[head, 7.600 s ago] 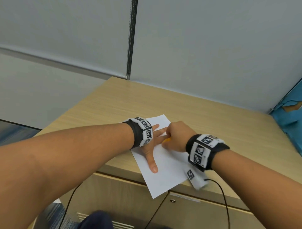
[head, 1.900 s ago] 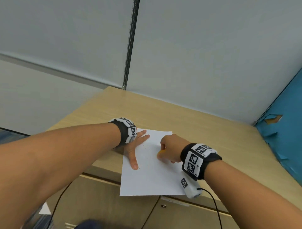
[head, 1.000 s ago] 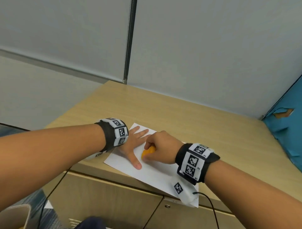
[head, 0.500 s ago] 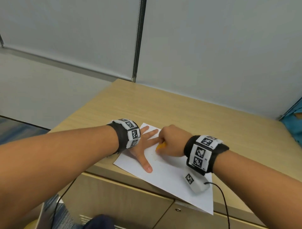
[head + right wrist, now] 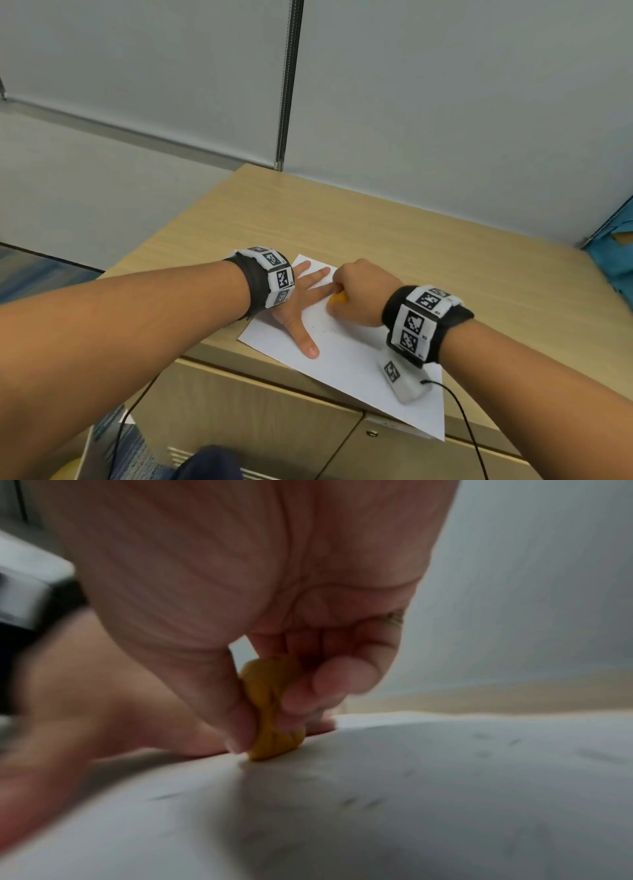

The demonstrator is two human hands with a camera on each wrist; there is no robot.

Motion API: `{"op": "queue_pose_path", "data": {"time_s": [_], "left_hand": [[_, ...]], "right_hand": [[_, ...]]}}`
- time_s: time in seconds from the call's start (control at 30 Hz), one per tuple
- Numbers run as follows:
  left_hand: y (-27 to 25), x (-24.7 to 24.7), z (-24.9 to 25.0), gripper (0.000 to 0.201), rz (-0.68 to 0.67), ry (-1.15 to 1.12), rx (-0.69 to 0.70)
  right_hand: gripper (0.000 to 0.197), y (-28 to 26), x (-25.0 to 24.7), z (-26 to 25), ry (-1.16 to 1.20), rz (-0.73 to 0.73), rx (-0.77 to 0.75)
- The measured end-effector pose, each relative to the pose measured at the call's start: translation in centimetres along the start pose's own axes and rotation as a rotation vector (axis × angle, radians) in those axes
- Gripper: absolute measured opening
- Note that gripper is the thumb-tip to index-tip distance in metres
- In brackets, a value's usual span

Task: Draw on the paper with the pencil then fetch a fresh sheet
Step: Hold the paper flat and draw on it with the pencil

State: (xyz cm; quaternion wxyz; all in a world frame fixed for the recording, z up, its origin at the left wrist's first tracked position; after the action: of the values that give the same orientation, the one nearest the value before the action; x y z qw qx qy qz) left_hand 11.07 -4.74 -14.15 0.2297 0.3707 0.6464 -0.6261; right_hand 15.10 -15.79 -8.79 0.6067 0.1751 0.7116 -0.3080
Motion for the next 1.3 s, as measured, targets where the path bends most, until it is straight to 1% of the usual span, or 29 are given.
{"op": "queue_pose_path", "data": {"time_s": [0.07,0.1,0.17,0.27,0.3,0.33,0.4,0.43,0.47,0.5,0.6,0.67,0.77,0.9,0.97,1.07,1.13,1.23,1.3], "left_hand": [[0.0,0.1,0.0,0.133,-0.003,0.007,-0.005],[0.0,0.0,-0.1,0.133,-0.003,0.01,-0.007],[0.0,0.1,0.0,0.134,0.002,0.001,-0.005],[-0.2,-0.1,0.1,0.135,0.001,-0.011,0.002],[-0.2,-0.1,0.2,0.134,-0.006,-0.004,0.0],[-0.1,0.0,0.1,0.134,-0.015,0.005,-0.004],[0.0,0.1,0.0,0.134,-0.03,0.02,-0.015],[0.1,0.1,-0.1,0.135,-0.029,0.019,-0.017],[0.1,0.1,-0.1,0.135,-0.025,0.015,-0.013],[0.1,0.2,0.0,0.136,-0.021,0.009,-0.008],[0.1,0.2,0.0,0.139,-0.011,-0.007,-0.008],[0.2,0.1,0.0,0.139,-0.013,-0.002,-0.009],[-0.1,-0.1,0.0,0.137,-0.017,0.015,-0.015],[-0.3,0.2,-0.2,0.139,0.008,-0.023,-0.013],[-0.4,0.2,-0.2,0.139,0.022,-0.038,-0.026],[-1.1,0.5,0.5,0.141,0.033,-0.085,-0.08],[-1.6,1.0,1.4,0.141,0.042,-0.134,-0.15],[-3.0,1.2,2.8,0.13,0.048,-0.123,-0.248],[-4.7,0.5,3.8,0.12,0.038,-0.054,-0.235]], "right_hand": [[0.025,-1.1,1.1,-1.4,0.031,-0.062,-0.084],[0.028,-1.4,1.2,-1.4,0.04,-0.085,-0.095],[0.029,-1.0,0.5,-0.5,0.02,-0.081,-0.067],[0.021,0.0,-0.8,0.3,-0.062,0.0,0.029],[0.023,0.0,-0.7,-0.3,-0.054,-0.001,0.013],[0.023,-0.3,-0.3,-1.3,-0.025,-0.023,-0.035],[0.013,-1.5,1.0,-3.2,0.027,-0.105,-0.124],[0.019,-1.8,1.2,-3.3,0.051,-0.128,-0.137],[0.025,-1.6,1.1,-2.8,0.066,-0.121,-0.121],[0.027,-1.1,0.6,-1.7,0.063,-0.09,-0.07],[0.027,0.3,-1.0,0.9,-0.008,0.011,0.082],[0.024,0.3,-0.9,0.2,-0.009,0.002,0.064],[0.024,-0.9,0.1,-1.1,-0.003,-0.071,-0.011],[0.028,-2.9,0.1,0.8,0.019,-0.065,0.074],[0.028,-4.0,0.5,2.1,0.047,-0.096,0.124],[0.026,-5.5,1.1,3.5,0.054,-0.133,0.189],[0.027,-6.0,1.0,4.2,0.054,-0.098,0.224],[0.025,-5.8,0.6,4.7,0.08,-0.067,0.247],[0.026,-5.3,0.4,4.6,0.076,-0.069,0.23]]}}
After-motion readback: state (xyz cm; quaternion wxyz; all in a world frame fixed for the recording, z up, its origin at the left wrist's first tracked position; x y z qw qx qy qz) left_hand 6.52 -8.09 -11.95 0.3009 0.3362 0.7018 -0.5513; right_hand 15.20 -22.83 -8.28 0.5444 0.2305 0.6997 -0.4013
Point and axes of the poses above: each hand's wrist, its own y-axis towards the middle knuckle, its own x-axis out of the palm, z = x × y, the point moved 6 cm from there along y, towards the middle knuckle, and after that the axes turned 5 degrees about -z, right-handed, at the moved point
